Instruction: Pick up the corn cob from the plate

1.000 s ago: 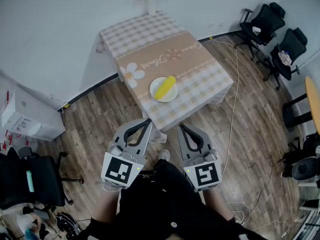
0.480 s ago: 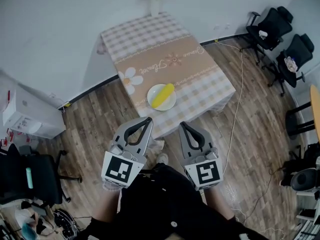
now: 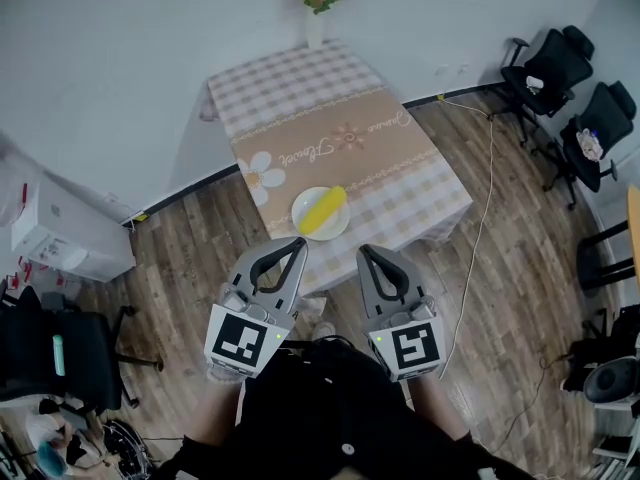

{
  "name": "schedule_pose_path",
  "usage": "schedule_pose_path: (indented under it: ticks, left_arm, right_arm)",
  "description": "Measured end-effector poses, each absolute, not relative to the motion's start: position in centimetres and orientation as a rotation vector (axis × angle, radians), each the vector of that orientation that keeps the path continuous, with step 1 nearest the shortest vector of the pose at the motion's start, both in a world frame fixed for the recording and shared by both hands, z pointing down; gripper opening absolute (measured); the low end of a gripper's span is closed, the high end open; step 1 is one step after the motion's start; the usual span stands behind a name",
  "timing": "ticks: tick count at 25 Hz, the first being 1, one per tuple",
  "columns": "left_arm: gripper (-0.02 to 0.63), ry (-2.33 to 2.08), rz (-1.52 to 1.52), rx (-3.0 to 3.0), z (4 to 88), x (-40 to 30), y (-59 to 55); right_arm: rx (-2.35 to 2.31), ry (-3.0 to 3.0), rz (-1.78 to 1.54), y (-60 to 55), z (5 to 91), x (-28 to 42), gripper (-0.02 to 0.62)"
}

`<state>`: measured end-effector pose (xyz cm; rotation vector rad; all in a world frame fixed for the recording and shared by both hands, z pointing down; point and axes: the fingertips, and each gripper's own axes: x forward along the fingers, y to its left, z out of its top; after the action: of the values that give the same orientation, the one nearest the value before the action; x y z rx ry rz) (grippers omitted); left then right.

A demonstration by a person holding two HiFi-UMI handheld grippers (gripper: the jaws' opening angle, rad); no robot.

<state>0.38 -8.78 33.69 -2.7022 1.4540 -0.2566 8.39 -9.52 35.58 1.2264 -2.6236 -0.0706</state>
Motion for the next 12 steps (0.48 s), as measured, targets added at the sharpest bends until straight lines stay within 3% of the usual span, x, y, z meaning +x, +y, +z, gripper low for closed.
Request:
schedule_pose_path:
  ticks: [12]
  left_arm:
    - [0.012,1.492,-0.241,-2.736,33.9,2.2,-10.8]
  right_arm:
    - [1.274,-2.616,-0.048,-11.2,35.6,10.9,0.043]
